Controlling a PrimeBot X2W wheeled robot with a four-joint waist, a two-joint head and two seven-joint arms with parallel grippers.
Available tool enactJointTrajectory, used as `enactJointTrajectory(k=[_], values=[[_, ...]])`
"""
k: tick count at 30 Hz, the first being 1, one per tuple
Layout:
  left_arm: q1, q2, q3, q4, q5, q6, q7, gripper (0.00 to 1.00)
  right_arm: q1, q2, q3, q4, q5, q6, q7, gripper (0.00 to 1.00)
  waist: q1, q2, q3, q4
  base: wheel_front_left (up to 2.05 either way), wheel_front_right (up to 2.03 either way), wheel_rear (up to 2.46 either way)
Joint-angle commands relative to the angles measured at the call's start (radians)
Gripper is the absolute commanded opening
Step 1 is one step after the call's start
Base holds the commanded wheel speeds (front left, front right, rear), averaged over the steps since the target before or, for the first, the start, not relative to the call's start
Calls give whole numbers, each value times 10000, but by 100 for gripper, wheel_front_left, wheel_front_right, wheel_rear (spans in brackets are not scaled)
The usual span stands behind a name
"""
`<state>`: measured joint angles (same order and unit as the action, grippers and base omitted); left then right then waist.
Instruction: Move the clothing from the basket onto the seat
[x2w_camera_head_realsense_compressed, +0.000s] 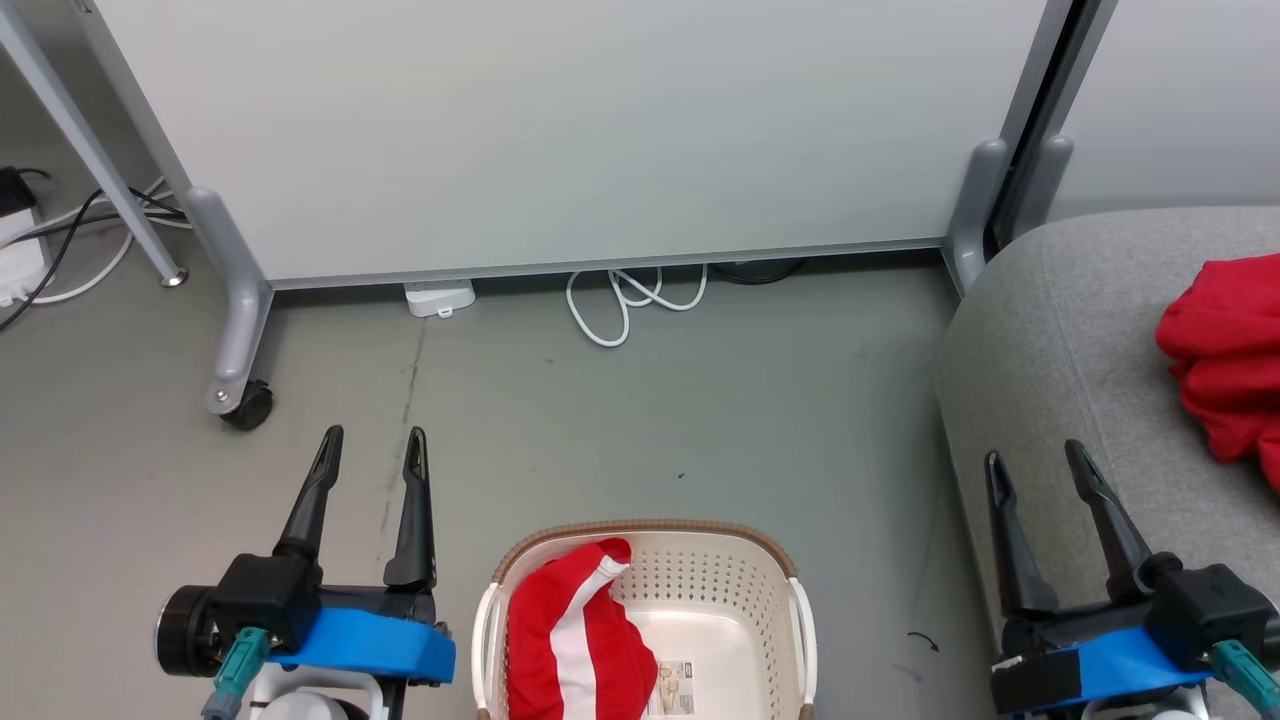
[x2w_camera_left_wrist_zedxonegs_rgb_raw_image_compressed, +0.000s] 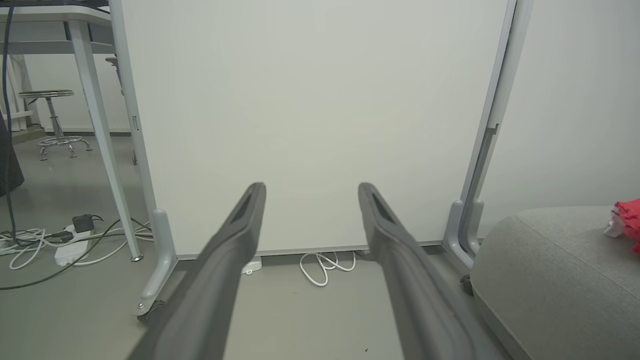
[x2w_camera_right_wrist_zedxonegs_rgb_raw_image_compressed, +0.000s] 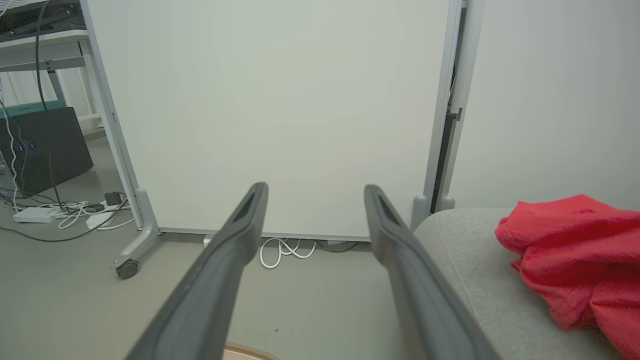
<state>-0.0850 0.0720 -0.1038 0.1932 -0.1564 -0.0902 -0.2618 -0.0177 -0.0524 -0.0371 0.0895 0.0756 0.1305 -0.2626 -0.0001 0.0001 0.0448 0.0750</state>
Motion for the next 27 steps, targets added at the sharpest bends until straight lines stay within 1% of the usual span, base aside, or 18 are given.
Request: enactJointTrajectory(k=[1, 11, 27], values=[[63, -22, 88, -41, 71, -59, -49, 100, 155, 25, 25, -52, 75, 5, -36, 100, 1, -1, -15, -7, 0, 0, 0], [277, -141, 286, -8, 264, -217, -47, 100, 310, 27, 81, -70, 214, 5, -34, 100, 1, -1, -160, -61, 0, 0, 0], [281, -210, 342, 99, 360, -322, -47, 100, 300, 28, 149, -26, 251, 5, -34, 100, 1, -1, -171, -95, 0, 0, 0]])
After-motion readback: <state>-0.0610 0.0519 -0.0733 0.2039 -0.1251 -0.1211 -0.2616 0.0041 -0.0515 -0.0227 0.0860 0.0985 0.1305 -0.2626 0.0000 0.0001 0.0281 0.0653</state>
